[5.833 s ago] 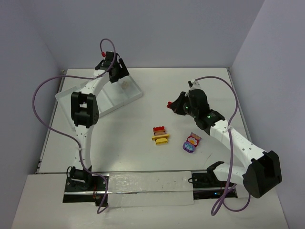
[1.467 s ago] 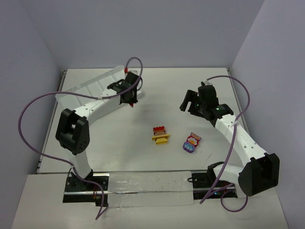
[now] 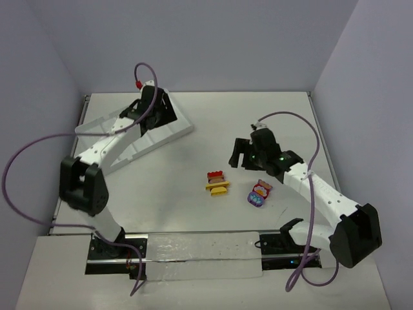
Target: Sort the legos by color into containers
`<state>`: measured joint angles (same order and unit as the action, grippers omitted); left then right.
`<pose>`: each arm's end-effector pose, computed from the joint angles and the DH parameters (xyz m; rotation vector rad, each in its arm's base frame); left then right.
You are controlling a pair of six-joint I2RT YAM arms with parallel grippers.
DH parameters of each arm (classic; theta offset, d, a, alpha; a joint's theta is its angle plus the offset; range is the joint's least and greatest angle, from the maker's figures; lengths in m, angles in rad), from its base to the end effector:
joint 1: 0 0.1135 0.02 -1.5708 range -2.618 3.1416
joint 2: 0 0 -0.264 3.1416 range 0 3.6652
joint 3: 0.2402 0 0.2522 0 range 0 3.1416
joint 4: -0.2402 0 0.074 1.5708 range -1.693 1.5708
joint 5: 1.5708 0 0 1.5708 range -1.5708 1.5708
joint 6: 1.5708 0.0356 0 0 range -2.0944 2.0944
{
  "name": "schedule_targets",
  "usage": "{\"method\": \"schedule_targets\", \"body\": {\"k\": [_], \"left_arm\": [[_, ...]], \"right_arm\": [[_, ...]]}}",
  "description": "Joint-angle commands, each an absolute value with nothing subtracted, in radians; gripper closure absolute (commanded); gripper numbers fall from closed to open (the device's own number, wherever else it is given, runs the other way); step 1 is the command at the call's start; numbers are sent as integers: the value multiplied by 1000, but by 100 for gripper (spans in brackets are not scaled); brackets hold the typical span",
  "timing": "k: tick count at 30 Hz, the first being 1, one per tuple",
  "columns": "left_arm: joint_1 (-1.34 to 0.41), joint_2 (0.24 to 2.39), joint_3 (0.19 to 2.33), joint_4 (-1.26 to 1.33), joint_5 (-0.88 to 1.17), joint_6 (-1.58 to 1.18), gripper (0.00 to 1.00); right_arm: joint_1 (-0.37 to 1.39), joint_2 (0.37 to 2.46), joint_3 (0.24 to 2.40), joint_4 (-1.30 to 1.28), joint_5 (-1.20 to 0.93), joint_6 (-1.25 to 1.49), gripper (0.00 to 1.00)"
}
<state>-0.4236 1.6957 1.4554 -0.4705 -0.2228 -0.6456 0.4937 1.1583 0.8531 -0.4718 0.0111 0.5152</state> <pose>0.3565 -0.1521 0.3045 -0.3683 2.2498 -0.3129 0.2150 0.1153 0.2621 0.0314 2.3992 0.4744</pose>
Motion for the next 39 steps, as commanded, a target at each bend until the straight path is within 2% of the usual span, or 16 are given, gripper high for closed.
{"method": "schedule_targets", "body": {"k": [1, 6, 12, 27, 31, 36, 37, 38, 39], "left_arm": [[-442, 1511, 1268, -344, -161, -723, 29], [-459, 1410, 1180, -396, -178, -730, 29], [-462, 1396, 1162, -390, -157, -723, 29], [-477, 1459, 1204, -400, -117, -695, 29], [-476, 1461, 1206, -402, -121, -690, 30], [-477, 1459, 1215, -417, -118, -673, 29], [-477, 1459, 1215, -417, -117, -671, 29], [-477, 1457, 1215, -417, -117, -670, 29], [-477, 1457, 1214, -417, -112, -669, 29]], "right_arm": [[658, 1249, 884, -456, 99, 522, 12], [749, 1303, 823, -428, 137, 546, 9], [824, 1377, 831, -414, 126, 579, 2], [865, 1551, 881, -376, 240, 601, 3], [874, 1557, 874, -347, 220, 606, 11], [884, 1554, 876, -339, 242, 604, 35], [884, 1553, 879, -342, 247, 600, 43], [884, 1550, 879, -345, 250, 600, 44], [884, 1547, 878, -347, 251, 598, 51]]}}
